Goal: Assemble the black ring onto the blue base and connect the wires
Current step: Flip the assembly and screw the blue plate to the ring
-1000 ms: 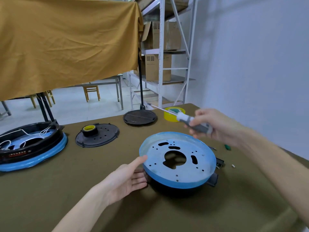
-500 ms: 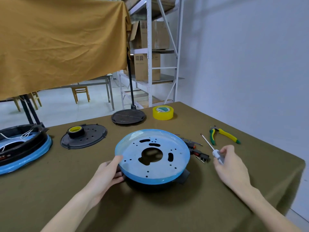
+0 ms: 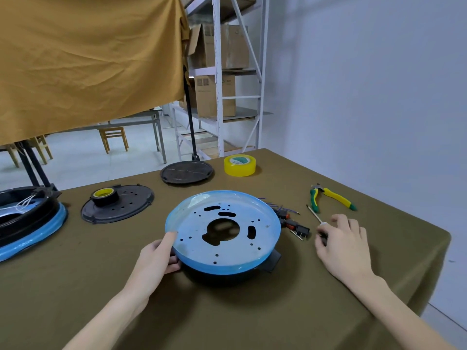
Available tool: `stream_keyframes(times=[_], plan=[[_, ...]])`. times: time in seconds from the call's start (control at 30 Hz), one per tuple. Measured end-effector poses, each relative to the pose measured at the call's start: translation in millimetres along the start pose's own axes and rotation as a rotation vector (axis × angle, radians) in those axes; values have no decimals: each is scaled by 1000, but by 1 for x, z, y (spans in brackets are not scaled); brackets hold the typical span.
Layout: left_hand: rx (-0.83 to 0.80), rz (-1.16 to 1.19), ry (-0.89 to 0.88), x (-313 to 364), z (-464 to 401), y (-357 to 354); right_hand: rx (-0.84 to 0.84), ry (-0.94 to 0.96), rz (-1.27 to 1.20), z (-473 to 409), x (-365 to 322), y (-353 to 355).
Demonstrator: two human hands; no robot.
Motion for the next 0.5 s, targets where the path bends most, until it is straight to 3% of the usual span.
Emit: stream_keyframes(times=[0.1,0.2,0.27,0.37,0.5], plan=[[-15,-33,-1,3,5,-1,-29,-26,-59,-1,8,-4],[-63,-257,-217,21,22,-11,-36,-24,-165,-2,11,-6],[-22,-460,-367,32,36,-15,13,-21,-204,-1,13,-2],[93,-594,-445,41,43,-10,159,28,-248,2,9,13],[20,-746,-877,68,73,-28,227,123,-447,4,-6,28]])
Point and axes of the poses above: each hand's wrist, its own z-axis away from the middle knuckle, its own y-axis out of the back of the hand, x = y × z, the point moved 9 cm from there along -z, towards the middle knuckle, and after that the axes turned 7 degrees about y, right-handed, at the moved point
